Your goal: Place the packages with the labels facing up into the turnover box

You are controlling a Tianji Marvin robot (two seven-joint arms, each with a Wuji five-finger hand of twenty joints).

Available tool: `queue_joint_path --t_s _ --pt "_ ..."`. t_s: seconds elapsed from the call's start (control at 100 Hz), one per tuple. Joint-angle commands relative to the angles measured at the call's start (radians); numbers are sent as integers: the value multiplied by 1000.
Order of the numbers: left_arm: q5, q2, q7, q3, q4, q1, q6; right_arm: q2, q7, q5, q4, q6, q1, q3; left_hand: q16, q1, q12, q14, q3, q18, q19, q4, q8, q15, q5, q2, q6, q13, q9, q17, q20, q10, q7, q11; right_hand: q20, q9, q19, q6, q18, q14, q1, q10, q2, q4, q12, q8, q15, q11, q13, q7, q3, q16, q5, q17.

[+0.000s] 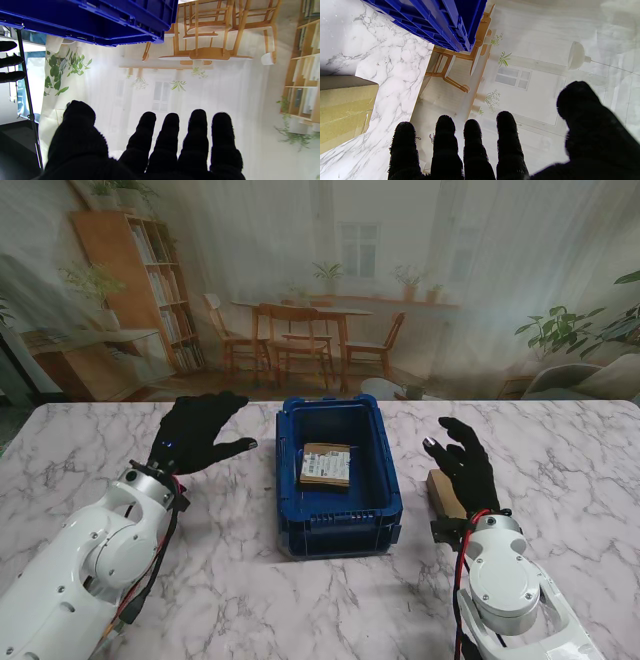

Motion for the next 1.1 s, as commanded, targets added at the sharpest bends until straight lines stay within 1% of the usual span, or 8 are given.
queue_joint_path --t_s 0.0,0.15,0.44,0.57,0.66,0.72,0.91,1.09 --pt "-10 -5 6 -1 32 35 13 -3 -8 -10 0 1 -5 -1 20 33 13 -2 5 34 9 22 9 7 18 37 -10 22 27 -6 20 -7 -3 12 23 -41 -23 10 -38 -14 9 4 -6 5 -5 -11 -45 0 -25 -19 16 4 -25 -19" --pt "-19 -10 50 -1 69 59 27 1 -70 -192 35 -9 1 -21 23 32 16 -1 3 39 4 22 9 4 17 39 -9 21 28 -10 25 -8 -5 11 33 -38 -27 15 -32 -5 0 10 -4 5 -1 -7 -40 11 -17 -16 10 10 -18 -9" --pt "-25 -11 56 -19 73 69 13 19 -124 -412 52 4 -44 5 26 37 19 0 4 40 -6 23 8 1 15 42 -8 16 26 -14 30 -7 -6 10 42 -35 -49 18 -26 6 -27 8 -41 3 4 -3 -47 27 -26 -20 7 10 -16 -19" --pt "-26 -11 56 -23 74 72 15 29 -124 -489 77 25 -59 20 26 36 19 1 3 40 -8 22 8 0 14 42 -6 13 23 -16 33 -8 -7 9 55 -46 -70 51 -24 12 -94 16 -108 -11 -6 -13 -55 8 -33 -54 53 7 -50 -19" --pt "-25 -10 53 -23 74 71 13 37 -126 -543 101 51 -65 25 26 37 20 0 3 39 -9 23 8 -1 14 43 -7 12 24 -15 34 -9 -7 9 66 -72 -81 131 -24 8 -112 28 -147 -32 -16 -45 -62 -10 -43 -112 -37 3 -54 -15" --pt "-24 -10 52 -21 75 70 11 42 -123 -576 114 70 -69 28 26 37 20 0 3 39 -10 22 8 -1 15 42 -8 12 24 -16 35 -7 -7 9 70 -74 -85 168 -23 8 -144 37 -192 -33 -39 -66 -66 -57 -48 -152 -33 -1 -49 -10" --pt "-21 -8 43 -17 75 67 10 63 -94 -683 148 135 -75 29 26 37 20 1 3 39 -12 23 8 -1 13 43 -8 12 23 -16 37 -8 -7 9 59 -73 -80 266 -33 -6 -138 63 -202 -32 -27 -59 -68 -40 -34 -196 -11 -15 -31 21" --pt "-9 -5 36 -17 74 66 5 81 -44 -756 175 207 -59 5 26 36 20 0 3 39 -13 22 8 -1 14 43 -8 12 24 -15 40 -9 -7 9 42 -76 -69 208 -26 41 -135 80 -201 -24 -1 -25 -44 9 -8 -224 -15 -12 -65 40"
